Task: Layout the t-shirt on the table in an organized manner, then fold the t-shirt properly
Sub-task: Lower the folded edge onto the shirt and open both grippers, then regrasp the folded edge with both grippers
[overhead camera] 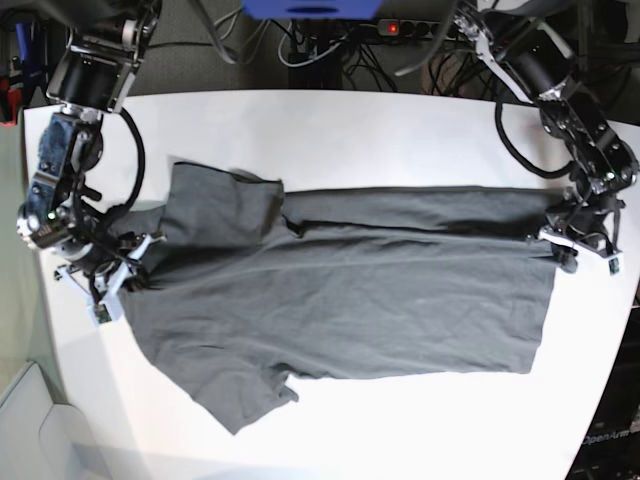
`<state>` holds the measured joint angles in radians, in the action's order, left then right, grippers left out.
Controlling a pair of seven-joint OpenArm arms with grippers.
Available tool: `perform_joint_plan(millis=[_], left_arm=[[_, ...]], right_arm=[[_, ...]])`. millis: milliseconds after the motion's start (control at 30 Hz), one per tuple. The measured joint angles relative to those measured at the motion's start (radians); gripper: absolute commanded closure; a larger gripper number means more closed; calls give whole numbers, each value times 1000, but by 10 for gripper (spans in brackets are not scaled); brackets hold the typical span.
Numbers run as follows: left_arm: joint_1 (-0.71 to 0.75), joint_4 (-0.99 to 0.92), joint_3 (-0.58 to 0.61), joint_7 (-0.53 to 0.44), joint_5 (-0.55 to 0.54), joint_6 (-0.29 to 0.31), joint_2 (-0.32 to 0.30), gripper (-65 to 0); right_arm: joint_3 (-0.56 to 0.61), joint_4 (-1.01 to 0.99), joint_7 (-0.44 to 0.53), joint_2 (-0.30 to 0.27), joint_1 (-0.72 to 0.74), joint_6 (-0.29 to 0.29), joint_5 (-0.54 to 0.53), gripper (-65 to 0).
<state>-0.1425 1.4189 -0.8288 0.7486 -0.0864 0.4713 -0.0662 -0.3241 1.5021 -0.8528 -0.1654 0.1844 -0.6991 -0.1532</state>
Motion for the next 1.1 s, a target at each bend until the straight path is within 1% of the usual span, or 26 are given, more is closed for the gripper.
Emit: perform_joint_plan(millis=[100,167,267,300,367,533,667,733,767,833,867,1100], left_arm=[[0,0,-1,4,6,-4,0,-322],[1,0,-1,3,4,-3,0,-458],[5,8,-1,4,1,2,0,-621],[14,18,-4,3,1,1,0,-650],[42,46,-6,3,-9,2,0,-650],[116,62,-8,-1,-7,1,3,-650],[125,8,-8,-16,-7,1,0,-650],[125,-21,-7,-9,0,4,2,-650],[125,-31,-7,-21,0,4,2,-650],[125,-53,-4,-85,1,1,-1,-650],[124,-61,-2,-100,1,0,-1,-650],[122,-105,-1,-134,-3,-3,-1,-650]], right_arm=[[1,0,0,0,-2,0,0,-227],[22,0,0,-7,-6,0,1,-300],[32,22,-7,-15,-9,0,3,-371],[30,51,-11,-18,-17,0,8,-383],[28,108,-1,-23,-44,0,0,-389],[28,233,-10,-13,-150,0,0,-389],[27,279,-2,28,-230,0,0,-389],[29,283,-2,30,-263,0,-3,-389],[28,283,-2,29,-273,0,3,-389],[29,283,-1,30,-289,0,0,-389],[29,283,-1,31,-294,0,0,-389],[28,284,0,29,-333,0,-1,-389]])
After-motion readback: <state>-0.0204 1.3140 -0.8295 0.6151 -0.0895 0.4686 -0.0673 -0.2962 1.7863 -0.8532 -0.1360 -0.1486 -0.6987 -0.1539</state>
